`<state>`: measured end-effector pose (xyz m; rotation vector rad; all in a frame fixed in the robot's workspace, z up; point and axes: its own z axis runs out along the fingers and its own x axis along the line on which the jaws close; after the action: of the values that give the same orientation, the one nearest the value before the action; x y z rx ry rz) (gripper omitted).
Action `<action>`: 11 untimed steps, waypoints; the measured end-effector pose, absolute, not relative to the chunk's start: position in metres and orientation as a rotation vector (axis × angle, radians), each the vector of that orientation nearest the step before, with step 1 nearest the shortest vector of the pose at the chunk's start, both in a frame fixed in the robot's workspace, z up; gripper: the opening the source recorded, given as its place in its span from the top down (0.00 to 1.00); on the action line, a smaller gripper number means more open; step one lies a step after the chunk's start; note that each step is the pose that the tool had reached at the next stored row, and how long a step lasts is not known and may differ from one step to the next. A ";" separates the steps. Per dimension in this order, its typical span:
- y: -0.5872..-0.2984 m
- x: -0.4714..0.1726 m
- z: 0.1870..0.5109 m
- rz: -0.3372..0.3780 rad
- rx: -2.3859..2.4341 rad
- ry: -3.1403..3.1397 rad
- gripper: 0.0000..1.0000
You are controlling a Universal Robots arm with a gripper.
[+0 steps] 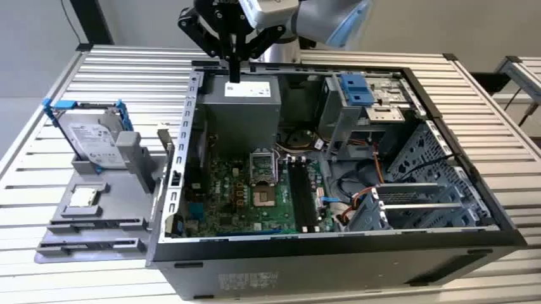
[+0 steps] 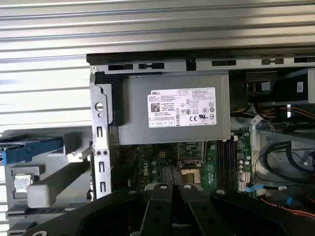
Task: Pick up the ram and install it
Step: 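Reach for the ram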
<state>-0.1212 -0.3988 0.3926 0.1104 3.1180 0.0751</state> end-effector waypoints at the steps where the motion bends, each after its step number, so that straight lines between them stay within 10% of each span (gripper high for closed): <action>1: -0.399 -0.121 0.393 0.075 0.110 3.118 1.00; 11: -0.399 -0.121 0.393 0.075 0.110 3.118 1.00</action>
<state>-0.1212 -0.3988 0.3926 0.1104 3.1180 0.0750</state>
